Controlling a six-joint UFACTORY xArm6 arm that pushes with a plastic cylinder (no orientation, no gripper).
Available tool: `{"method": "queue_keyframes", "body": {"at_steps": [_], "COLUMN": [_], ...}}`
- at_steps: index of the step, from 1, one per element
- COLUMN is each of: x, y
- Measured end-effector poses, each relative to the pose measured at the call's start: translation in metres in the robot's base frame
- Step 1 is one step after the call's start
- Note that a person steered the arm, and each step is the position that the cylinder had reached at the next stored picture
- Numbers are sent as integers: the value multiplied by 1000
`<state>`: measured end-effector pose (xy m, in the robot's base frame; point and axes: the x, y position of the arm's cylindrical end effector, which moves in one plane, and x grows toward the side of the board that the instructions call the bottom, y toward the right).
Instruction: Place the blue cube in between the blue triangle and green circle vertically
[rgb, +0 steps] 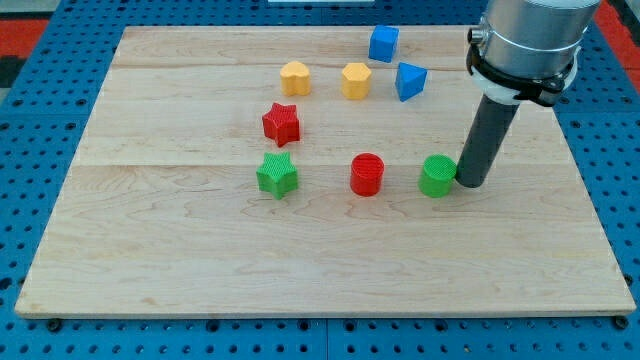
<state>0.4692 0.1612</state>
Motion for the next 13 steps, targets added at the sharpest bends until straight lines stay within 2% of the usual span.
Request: {"method": "queue_keyframes", "body": {"at_steps": [1, 2, 3, 4, 6, 7, 8, 10, 11, 12, 13], "x": [0, -9, -56, -109, -228, -278, -278, -276, -272, -251, -251], "y": [0, 25, 78, 99, 61, 9, -12, -133, -160, -140, -124]}}
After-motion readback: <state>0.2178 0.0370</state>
